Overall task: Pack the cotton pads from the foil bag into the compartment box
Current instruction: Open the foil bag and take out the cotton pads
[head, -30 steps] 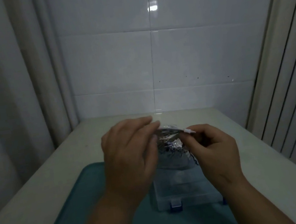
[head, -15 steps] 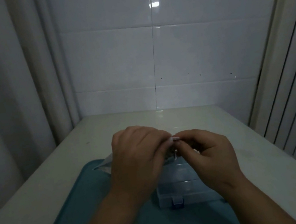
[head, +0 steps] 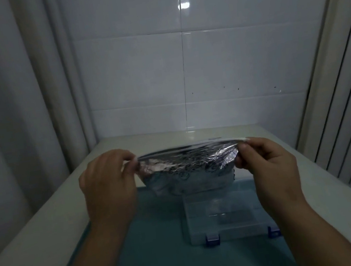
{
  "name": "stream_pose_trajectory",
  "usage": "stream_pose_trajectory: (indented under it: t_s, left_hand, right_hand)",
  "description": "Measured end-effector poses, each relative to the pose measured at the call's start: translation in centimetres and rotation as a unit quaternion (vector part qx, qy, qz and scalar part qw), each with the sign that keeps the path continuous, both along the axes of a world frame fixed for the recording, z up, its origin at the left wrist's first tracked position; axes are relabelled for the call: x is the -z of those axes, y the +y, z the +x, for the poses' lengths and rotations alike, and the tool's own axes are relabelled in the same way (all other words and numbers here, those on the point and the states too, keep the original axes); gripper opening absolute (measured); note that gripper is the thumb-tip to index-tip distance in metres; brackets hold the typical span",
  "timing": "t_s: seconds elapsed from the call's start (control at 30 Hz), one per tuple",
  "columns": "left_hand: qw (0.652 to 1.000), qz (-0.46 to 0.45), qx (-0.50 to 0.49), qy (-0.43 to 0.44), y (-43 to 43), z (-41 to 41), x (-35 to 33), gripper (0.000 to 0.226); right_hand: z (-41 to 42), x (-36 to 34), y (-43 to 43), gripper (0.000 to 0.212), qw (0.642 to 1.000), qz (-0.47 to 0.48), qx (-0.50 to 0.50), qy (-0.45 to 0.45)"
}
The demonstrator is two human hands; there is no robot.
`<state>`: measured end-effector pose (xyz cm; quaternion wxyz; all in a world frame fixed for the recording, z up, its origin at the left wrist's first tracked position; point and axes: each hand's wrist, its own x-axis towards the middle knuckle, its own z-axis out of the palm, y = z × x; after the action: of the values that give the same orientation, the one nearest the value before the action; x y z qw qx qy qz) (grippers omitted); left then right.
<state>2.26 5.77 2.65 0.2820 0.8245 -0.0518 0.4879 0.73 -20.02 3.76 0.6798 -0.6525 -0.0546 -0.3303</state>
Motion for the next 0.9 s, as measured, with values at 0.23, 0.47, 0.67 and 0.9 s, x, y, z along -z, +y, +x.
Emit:
stream_pose_trajectory:
  t_s: [0.23,0.47,0.67,0.9]
  left_hand:
    - [0.981,-0.165,0.104,0.016,-0.4,0.4,0.3,0.003]
    - [0.897,-0.297,0.313,0.092,-0.7,0.8,0.7,0.045]
    - [0.879,-0.22,0.351,0.239,-1.2,2.2,3.1,0.082]
    - [0.898,-0.185,0.309,0.254,-0.4,2.7,3.6,0.067]
  right_hand:
    - [0.2,0.2,0.3,0.012,0.999,0.002,-0.019,0.031]
    - [0.1,0.0,0.3,0.012,0.999,0.019,-0.023,0.033]
    - [-0.1,-0.1,0.7,0.012,0.998,0.046,-0.042,0.031]
    - [-0.4,-0.3,1.0,0.01,0.994,0.052,-0.091,0.033]
